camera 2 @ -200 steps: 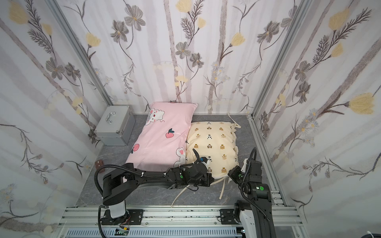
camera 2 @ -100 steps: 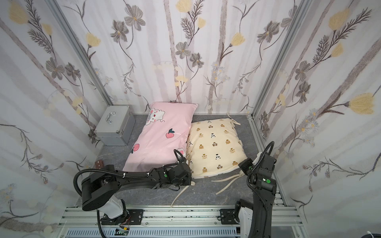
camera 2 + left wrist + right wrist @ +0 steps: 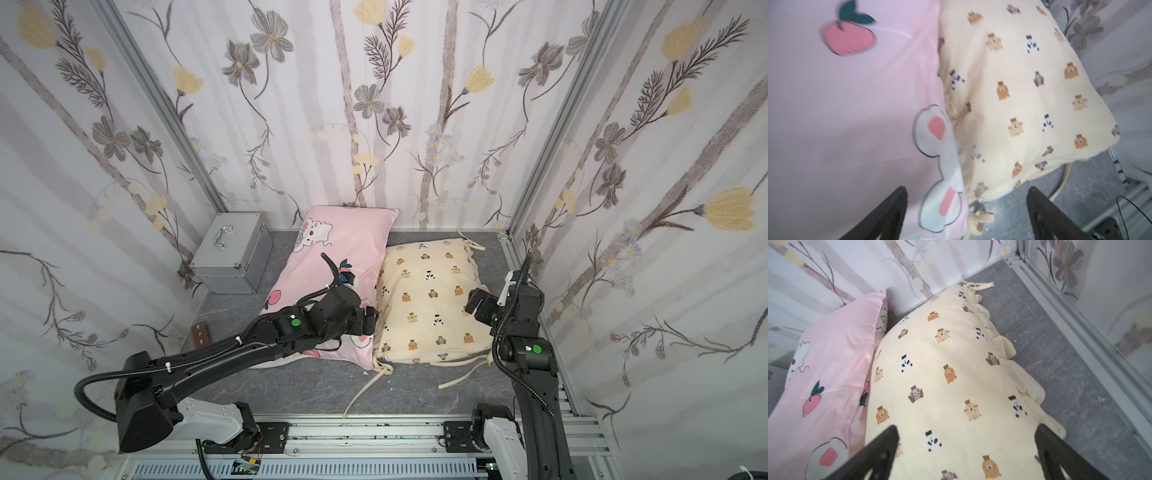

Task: Zip up pillowcases
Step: Place the pillowcase at the center of the board, then reset both arms

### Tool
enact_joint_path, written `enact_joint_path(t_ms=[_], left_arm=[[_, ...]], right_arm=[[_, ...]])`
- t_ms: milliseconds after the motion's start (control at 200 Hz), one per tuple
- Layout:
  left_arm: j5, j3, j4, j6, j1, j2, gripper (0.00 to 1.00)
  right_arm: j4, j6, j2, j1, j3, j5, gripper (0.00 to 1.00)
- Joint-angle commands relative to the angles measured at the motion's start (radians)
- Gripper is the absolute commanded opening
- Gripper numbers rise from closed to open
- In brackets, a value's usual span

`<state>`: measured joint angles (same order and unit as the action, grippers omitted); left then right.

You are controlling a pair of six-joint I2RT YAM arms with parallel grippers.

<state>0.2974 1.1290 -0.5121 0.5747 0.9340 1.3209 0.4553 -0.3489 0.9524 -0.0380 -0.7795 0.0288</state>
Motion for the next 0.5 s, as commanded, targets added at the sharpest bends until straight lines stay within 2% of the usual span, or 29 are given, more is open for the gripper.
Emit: enact_joint_path(t_ms=[0,50,85,155,300,395,495], left_arm=[[0.284,-0.036,-0.159,-0.205,-0.088,-0.102,0.98],[0.384,-0.107,-0.112,-0.257,-0.155,-0.168,1.0],[0.408,-0.16,-0.074,-0.285,-0.221,-0.211,1.0],[0.407,-0.264,0.011,-0.3,-0.385,-0.294,1.0],[0.361,-0.479,0.273,-0.352,-0.676,-0.37,1.0],[0.295,-0.584,0.485,-0.387,-0.784,-0.346,1.0],[0.261,-0.669,0.721,-0.411,-0.844,-0.276,1.0]], right_arm=[[-0.332,0.097,0.024,0.03,0.099,-0.084,1.0],[-0.466,0.113,0.037,0.036,0.163,-0.087,1.0],[-0.576,0.123,0.052,0.036,0.215,-0.083,1.0],[-0.757,0.137,0.096,0.038,0.299,-0.074,1.0],[-0.94,0.159,0.181,0.038,0.397,-0.107,1.0],[-1.078,0.188,0.223,0.038,0.474,-0.129,1.0],[-1.368,0.213,0.26,0.039,0.602,-0.153,1.0]])
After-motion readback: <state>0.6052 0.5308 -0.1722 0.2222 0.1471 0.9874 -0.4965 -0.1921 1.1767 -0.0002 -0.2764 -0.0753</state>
